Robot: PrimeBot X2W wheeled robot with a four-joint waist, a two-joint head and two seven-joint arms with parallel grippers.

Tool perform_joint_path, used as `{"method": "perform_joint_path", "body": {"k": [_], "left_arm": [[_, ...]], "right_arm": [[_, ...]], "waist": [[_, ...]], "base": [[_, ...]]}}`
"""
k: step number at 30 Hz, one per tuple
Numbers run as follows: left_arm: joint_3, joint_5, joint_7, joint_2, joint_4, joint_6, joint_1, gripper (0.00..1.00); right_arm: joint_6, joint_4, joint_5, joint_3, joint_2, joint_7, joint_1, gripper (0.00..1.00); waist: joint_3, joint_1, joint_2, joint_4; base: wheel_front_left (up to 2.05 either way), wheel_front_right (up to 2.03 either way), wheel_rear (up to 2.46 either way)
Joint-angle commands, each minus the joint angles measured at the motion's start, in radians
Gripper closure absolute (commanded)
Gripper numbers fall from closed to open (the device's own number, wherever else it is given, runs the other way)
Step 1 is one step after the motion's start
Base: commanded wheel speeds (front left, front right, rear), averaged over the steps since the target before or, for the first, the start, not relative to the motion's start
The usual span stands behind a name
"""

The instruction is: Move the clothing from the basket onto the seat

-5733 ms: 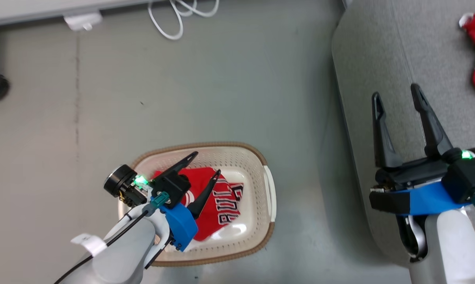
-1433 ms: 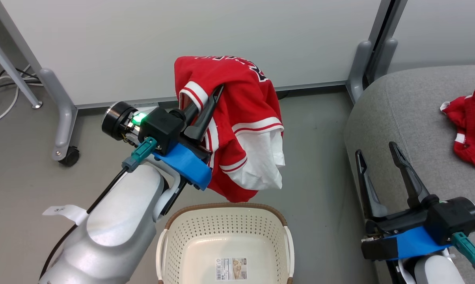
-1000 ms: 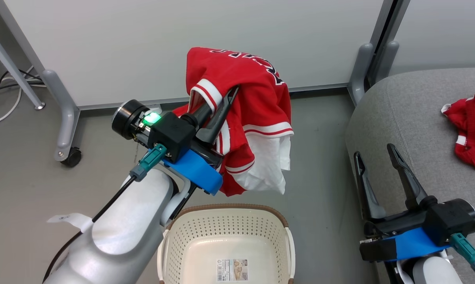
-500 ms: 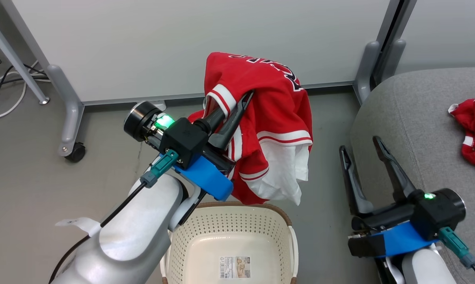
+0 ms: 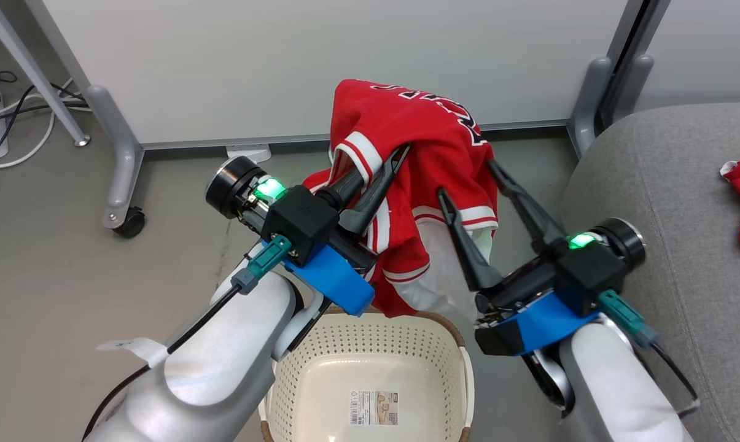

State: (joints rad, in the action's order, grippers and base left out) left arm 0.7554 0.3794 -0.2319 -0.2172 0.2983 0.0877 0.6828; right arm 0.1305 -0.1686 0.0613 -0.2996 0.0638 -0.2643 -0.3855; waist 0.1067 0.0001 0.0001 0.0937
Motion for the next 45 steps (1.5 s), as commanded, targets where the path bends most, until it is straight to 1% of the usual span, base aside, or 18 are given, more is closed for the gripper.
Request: {"method": "perform_joint_path", "body": {"k": [1, 9, 10, 11, 17, 40, 42, 45], "left_arm": [[0.001, -0.001, -0.006, 0.003, 0.0, -0.002, 0.017, 1.0], [0.019, -0.001, -0.012, 0.018, -0.001, 0.004, 0.026, 1.0], [0.02, -0.001, -0.013, 0.019, 0.0, 0.005, 0.028, 1.0], [0.021, 0.001, -0.014, 0.019, 0.001, 0.005, 0.029, 1.0], [0.024, 0.007, -0.019, 0.015, 0.011, 0.007, 0.028, 1.0], [0.031, 0.028, -0.018, 0.015, 0.036, 0.002, 0.02, 1.0], [0.029, 0.036, -0.01, 0.016, 0.042, 0.001, 0.016, 0.0], [0.035, 0.042, 0.004, 0.013, 0.051, 0.003, 0.013, 0.0]], "right_arm": [[0.001, -0.028, 0.003, -0.017, 0.003, 0.0, -0.025, 0.0], [0.001, -0.196, 0.028, -0.075, -0.003, 0.0, -0.099, 0.0], [0.001, -0.21, 0.034, -0.077, -0.004, 0.0, -0.103, 0.52], [0.001, -0.222, 0.041, -0.081, -0.005, 0.0, -0.106, 1.0], [0.001, -0.245, 0.061, -0.097, -0.009, 0.0, -0.117, 1.0], [0.001, -0.212, 0.071, -0.095, -0.009, 0.0, -0.104, 1.0], [0.001, -0.207, 0.072, -0.092, -0.009, 0.0, -0.102, 1.0], [0.001, -0.198, 0.075, -0.086, -0.01, 0.0, -0.102, 1.0]], "waist": [[0.003, -0.0001, -0.0001, 0.005], [0.012, -0.0001, -0.0001, 0.021], [0.012, -0.0001, -0.0001, 0.022], [0.012, -0.0001, -0.0001, 0.023], [0.012, -0.0001, -0.0001, 0.022], [0.009, -0.0001, -0.0001, 0.02], [0.01, -0.0001, -0.0001, 0.02], [0.013, -0.0001, -0.0001, 0.019]], "base": [[0.0, 0.0, 0.0], [0.0, 0.0, 0.0], [0.0, 0.0, 0.0], [0.0, 0.0, 0.0], [0.0, 0.0, 0.0], [0.0, 0.0, 0.0], [0.0, 0.0, 0.0], [0.0, 0.0, 0.0]]}}
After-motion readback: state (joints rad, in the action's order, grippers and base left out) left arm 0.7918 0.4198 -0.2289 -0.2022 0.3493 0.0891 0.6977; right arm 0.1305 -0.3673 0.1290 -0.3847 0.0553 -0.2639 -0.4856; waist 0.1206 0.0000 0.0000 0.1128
